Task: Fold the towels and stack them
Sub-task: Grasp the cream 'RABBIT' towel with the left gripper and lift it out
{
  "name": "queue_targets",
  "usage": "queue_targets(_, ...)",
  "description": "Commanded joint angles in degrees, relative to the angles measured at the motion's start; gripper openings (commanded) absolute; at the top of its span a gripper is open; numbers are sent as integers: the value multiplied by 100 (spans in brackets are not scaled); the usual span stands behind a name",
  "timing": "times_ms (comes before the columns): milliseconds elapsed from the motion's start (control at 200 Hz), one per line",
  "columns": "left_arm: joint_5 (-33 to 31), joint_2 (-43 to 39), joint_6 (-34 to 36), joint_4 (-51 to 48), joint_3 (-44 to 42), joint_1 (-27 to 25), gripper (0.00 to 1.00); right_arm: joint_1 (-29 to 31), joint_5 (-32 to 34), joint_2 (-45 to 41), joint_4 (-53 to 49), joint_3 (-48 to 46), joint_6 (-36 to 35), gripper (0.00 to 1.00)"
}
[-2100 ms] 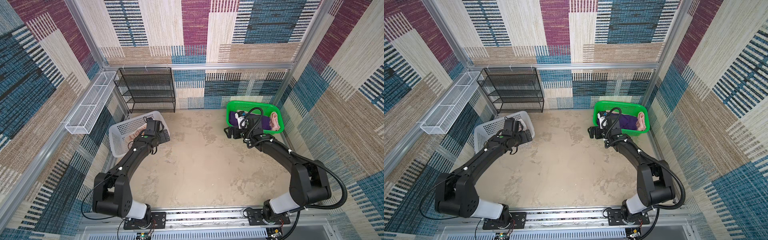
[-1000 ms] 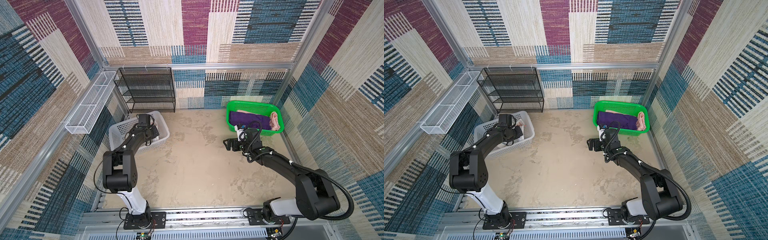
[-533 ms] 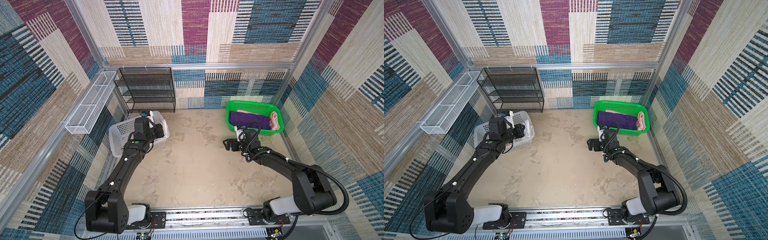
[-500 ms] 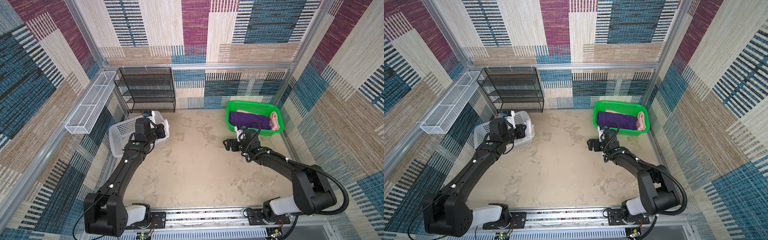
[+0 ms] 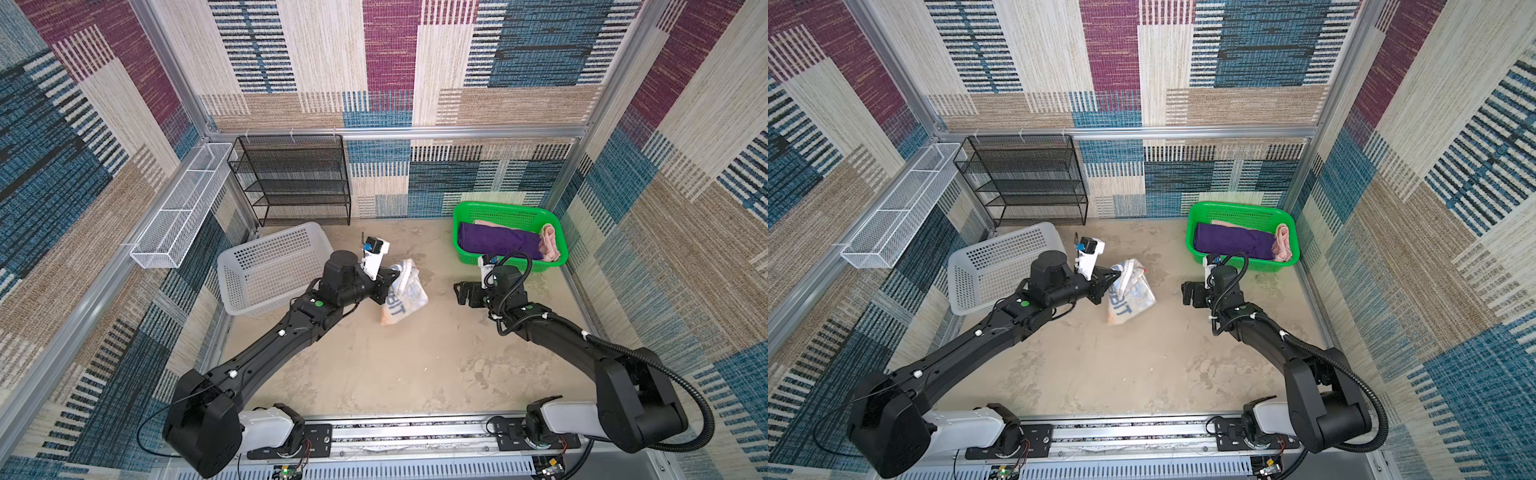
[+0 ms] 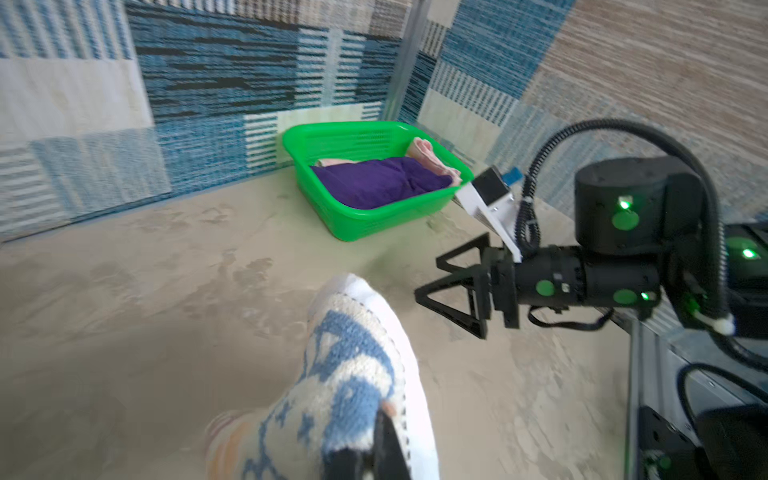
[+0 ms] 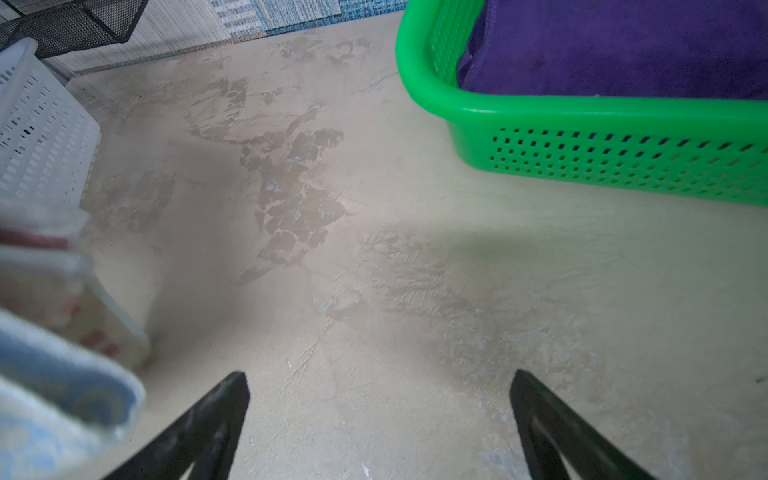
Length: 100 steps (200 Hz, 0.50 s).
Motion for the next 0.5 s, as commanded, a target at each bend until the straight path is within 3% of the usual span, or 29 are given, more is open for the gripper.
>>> queue_targets(0,99,385,-3,303,67,-188,0,2,140,-65,145,-6,36,100)
queue_targets(220,-63,1307,-738,622,-145,-230,0,1,-66,-91,115,-114,-55,100)
queue_targets(496,-755,1888,-935,-190,-37,-221,0,4,-572,154,30,-140,-308,96)
